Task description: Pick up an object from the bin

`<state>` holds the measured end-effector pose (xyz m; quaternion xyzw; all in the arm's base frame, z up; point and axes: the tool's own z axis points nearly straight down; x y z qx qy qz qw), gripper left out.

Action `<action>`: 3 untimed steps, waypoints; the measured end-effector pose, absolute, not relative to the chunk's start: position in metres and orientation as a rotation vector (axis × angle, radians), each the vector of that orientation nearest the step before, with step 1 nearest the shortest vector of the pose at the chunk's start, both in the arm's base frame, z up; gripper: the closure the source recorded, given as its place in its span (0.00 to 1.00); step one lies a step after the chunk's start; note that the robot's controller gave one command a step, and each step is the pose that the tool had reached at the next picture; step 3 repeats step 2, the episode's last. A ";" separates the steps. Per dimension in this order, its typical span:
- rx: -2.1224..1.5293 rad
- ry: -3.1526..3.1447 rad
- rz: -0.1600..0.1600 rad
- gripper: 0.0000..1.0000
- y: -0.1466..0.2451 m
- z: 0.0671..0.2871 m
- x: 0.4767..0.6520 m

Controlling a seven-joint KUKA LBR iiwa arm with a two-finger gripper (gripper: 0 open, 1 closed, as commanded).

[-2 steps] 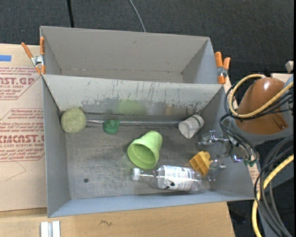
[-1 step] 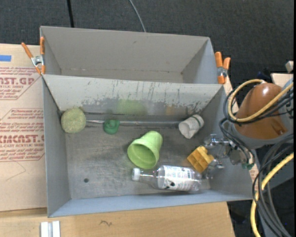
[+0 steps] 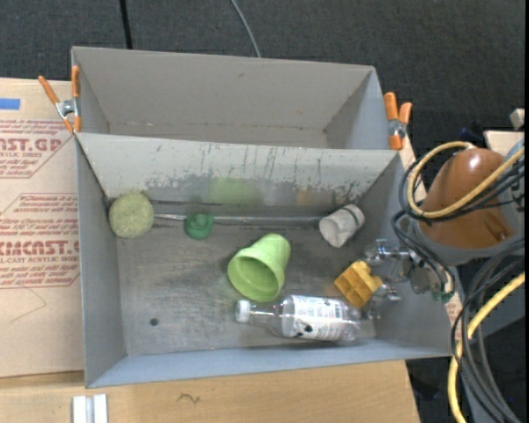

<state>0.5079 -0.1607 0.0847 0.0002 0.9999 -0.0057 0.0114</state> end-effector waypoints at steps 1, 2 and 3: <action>0.001 3.139 -0.001 1.00 -0.160 0.100 0.509; 0.000 3.135 -0.003 1.00 -0.160 0.188 0.509; 0.000 3.135 -0.003 1.00 -0.160 0.188 0.509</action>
Offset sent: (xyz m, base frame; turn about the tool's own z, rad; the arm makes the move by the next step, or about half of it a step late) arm 0.0001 0.0002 0.0993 0.0001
